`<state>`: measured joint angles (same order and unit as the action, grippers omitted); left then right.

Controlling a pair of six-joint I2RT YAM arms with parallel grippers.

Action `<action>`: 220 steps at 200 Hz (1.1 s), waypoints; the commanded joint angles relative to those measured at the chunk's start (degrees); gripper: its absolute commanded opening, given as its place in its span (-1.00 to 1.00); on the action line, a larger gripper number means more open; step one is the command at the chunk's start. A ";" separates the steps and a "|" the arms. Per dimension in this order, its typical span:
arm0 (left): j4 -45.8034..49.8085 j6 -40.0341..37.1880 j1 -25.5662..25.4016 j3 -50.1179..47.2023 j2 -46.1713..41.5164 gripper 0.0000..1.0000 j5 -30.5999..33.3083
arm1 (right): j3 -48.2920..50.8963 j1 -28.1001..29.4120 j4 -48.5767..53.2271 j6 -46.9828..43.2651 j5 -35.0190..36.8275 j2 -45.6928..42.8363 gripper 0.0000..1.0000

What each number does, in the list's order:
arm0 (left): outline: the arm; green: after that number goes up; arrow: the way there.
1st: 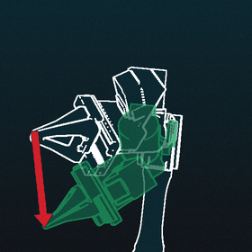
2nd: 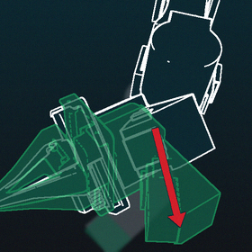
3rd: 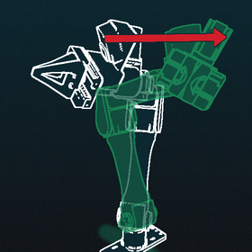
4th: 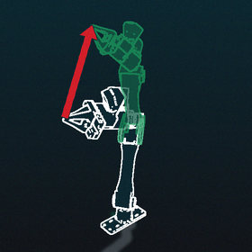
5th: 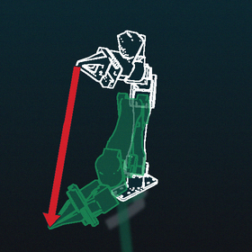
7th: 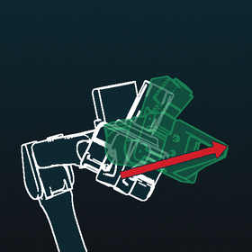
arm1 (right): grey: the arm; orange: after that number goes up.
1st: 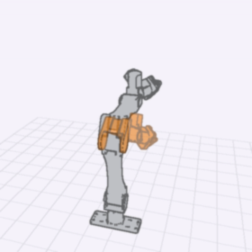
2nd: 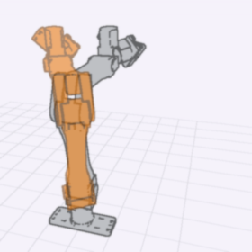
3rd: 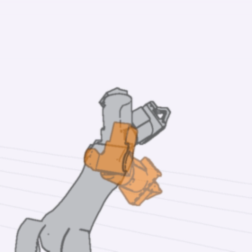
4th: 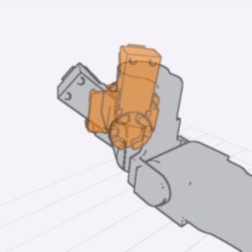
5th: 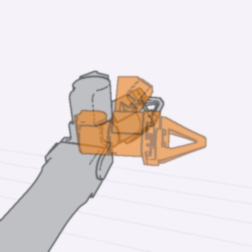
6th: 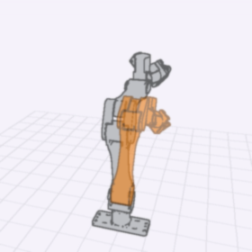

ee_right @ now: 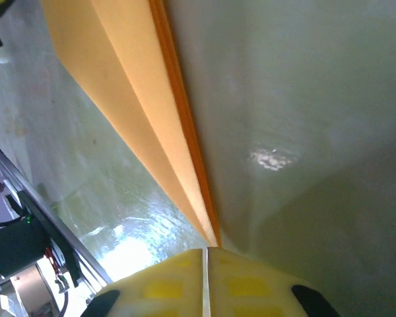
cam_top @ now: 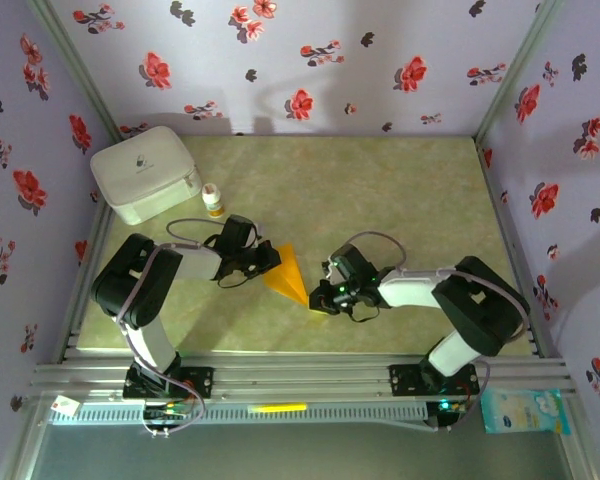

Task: Fold a paper plane with a square sheet of paper (pick it up from the middle)
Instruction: Fourth fold the wing at the center of the table, then turn over the paper at the center of the table.

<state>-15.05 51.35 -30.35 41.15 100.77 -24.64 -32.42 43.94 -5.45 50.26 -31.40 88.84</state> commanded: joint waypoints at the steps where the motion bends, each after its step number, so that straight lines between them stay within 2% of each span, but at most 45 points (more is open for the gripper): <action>1: 3.96 1.58 1.00 -2.61 1.12 -0.98 3.81 | -2.14 0.51 5.18 3.10 3.33 -2.32 -0.63; 31: 3.56 2.96 1.13 -3.15 1.05 -0.98 3.90 | -1.60 0.53 4.80 8.07 6.56 -4.31 -0.42; 49: 3.14 3.58 1.17 -3.39 1.00 -0.98 3.91 | -1.71 0.53 4.56 9.25 6.23 -3.97 -0.37; 70: 3.10 4.00 1.12 -3.54 0.96 -0.98 3.93 | -2.25 0.61 3.93 9.71 4.27 -2.30 -0.37; 129: 2.57 4.38 1.17 -4.16 1.36 -0.98 3.97 | -1.76 0.68 2.34 10.82 4.34 0.08 -0.37; 220: 2.47 4.37 1.12 -4.20 1.27 -0.98 4.17 | -1.56 0.60 -5.84 12.90 3.88 1.17 -0.42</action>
<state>-18.90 55.61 -30.00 39.20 100.64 -24.64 -33.50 44.21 -7.57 62.06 -27.62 89.06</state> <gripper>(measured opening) 0.047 0.292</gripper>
